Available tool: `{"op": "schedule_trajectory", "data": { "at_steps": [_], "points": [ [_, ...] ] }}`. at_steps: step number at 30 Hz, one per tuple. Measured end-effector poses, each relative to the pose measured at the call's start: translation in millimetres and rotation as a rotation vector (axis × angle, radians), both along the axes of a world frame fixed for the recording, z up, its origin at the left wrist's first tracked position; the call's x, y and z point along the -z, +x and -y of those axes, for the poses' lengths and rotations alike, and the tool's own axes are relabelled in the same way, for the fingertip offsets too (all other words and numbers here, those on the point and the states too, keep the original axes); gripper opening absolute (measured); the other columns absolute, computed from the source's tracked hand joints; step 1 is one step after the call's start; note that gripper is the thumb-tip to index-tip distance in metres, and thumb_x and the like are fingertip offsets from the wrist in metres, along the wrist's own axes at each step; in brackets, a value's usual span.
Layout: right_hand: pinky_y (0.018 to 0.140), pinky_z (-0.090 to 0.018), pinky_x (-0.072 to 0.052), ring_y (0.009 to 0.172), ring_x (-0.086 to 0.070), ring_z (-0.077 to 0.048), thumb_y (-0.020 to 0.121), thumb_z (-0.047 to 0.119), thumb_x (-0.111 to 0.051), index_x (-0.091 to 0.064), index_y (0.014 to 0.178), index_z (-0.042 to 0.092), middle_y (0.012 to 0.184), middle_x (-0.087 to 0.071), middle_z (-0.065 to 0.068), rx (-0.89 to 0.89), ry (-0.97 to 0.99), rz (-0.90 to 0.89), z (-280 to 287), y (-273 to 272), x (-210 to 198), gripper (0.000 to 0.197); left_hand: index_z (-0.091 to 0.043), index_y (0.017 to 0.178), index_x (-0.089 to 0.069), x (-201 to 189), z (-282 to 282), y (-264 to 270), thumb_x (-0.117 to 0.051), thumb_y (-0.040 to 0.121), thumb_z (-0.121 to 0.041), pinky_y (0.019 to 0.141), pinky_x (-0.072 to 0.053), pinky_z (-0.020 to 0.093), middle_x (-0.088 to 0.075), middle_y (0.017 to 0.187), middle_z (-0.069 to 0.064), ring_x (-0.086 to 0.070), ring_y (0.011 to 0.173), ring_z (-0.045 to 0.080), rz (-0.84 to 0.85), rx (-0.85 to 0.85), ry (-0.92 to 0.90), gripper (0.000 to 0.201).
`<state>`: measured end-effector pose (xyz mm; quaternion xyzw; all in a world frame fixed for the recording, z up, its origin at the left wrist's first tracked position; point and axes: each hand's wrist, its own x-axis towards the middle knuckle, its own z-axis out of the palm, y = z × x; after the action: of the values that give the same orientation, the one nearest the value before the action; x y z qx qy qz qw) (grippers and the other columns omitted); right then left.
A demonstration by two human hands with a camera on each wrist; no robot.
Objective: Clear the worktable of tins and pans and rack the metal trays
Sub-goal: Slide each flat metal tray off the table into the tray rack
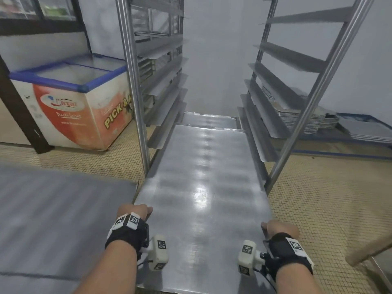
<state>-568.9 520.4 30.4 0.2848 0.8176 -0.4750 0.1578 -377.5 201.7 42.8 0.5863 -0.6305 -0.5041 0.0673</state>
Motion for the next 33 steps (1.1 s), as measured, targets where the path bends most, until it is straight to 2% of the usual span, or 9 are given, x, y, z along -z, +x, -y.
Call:
{"op": "schedule_trajectory", "data": {
  "at_steps": [3,7,10,13,15,19,23,28,33],
  "points": [
    [0.06,-0.038,-0.054,0.064,-0.064,-0.028,0.075,-0.005,-0.072,-0.059,0.065,-0.006,0.068,-0.066,-0.018,0.009,-0.055,-0.013,7,-13,4,0.016,0.011,0.121,-0.059,2,8,-13,-0.073,0.087,-0.016,0.072,-0.042,0.032,-0.063,0.105,0.021,-0.053,0.068,0.028,0.004,-0.059,0.022,0.045],
    [0.055,-0.03,-0.051,0.065,-0.066,-0.028,0.078,0.005,-0.075,-0.066,0.077,-0.003,0.078,-0.07,-0.018,-0.018,-0.054,-0.025,19,-33,7,0.012,0.015,0.116,-0.058,3,18,-37,-0.073,0.085,-0.01,0.074,-0.049,0.039,-0.066,0.099,0.024,-0.06,0.078,0.035,-0.011,-0.083,0.044,0.042],
    [0.057,-0.031,-0.053,0.064,-0.066,-0.028,0.078,0.009,-0.076,-0.067,0.082,0.0,0.076,-0.069,-0.016,-0.003,-0.039,-0.035,31,-50,6,0.013,0.012,0.11,-0.056,1,24,-55,-0.072,0.086,-0.011,0.062,-0.047,0.035,-0.062,0.08,0.018,-0.057,0.063,0.03,0.019,-0.099,0.032,0.037],
    [0.047,-0.022,-0.043,0.058,-0.063,-0.023,0.08,0.012,-0.074,-0.07,0.087,0.0,0.078,-0.069,-0.015,-0.038,-0.013,-0.039,42,-64,5,0.014,0.009,0.122,-0.051,0,31,-73,-0.073,0.081,-0.008,0.084,-0.053,0.042,-0.067,0.102,0.022,-0.066,0.087,0.037,-0.009,-0.123,0.029,0.049],
    [0.051,-0.023,-0.046,0.064,-0.066,-0.027,0.08,0.012,-0.074,-0.071,0.092,0.0,0.083,-0.071,-0.016,-0.032,-0.012,-0.046,48,-77,5,0.017,0.009,0.128,-0.051,0,36,-87,-0.076,0.08,-0.011,0.093,-0.051,0.043,-0.066,0.113,0.025,-0.064,0.102,0.041,0.019,-0.115,0.024,0.057],
    [0.059,-0.031,-0.054,0.076,-0.07,-0.033,0.078,0.012,-0.073,-0.069,0.098,0.001,0.09,-0.072,-0.018,-0.028,-0.003,-0.041,62,-99,0,0.023,0.008,0.113,-0.059,-4,48,-113,-0.077,0.083,-0.023,0.094,-0.051,0.044,-0.065,0.117,0.026,-0.063,0.106,0.04,0.075,-0.059,-0.006,0.047],
    [0.07,-0.038,-0.058,0.083,-0.069,-0.035,0.079,0.009,-0.073,-0.058,0.099,0.0,0.097,-0.07,-0.019,-0.003,0.007,-0.035,76,-118,-6,0.026,0.004,0.116,-0.051,-4,59,-135,-0.074,0.086,-0.022,0.079,-0.046,0.037,-0.062,0.118,0.023,-0.056,0.089,0.033,0.111,-0.061,0.002,0.046],
    [0.074,-0.042,-0.061,0.082,-0.069,-0.036,0.078,0.012,-0.074,-0.053,0.117,-0.002,0.1,-0.067,-0.019,0.008,0.034,-0.001,87,-135,-11,0.046,0.004,0.124,-0.054,-4,67,-153,-0.081,0.078,-0.027,0.096,-0.053,0.045,-0.066,0.112,0.019,-0.064,0.1,0.037,0.113,-0.121,0.029,0.062],
    [0.072,-0.039,-0.059,0.084,-0.068,-0.035,0.077,0.01,-0.076,-0.053,0.117,-0.001,0.1,-0.067,-0.019,0.008,0.051,-0.005,86,-143,-11,0.047,0.005,0.121,-0.056,-4,71,-159,-0.081,0.079,-0.027,0.092,-0.053,0.041,-0.068,0.105,0.016,-0.063,0.095,0.034,0.087,-0.131,0.02,0.058]
  ]
}}
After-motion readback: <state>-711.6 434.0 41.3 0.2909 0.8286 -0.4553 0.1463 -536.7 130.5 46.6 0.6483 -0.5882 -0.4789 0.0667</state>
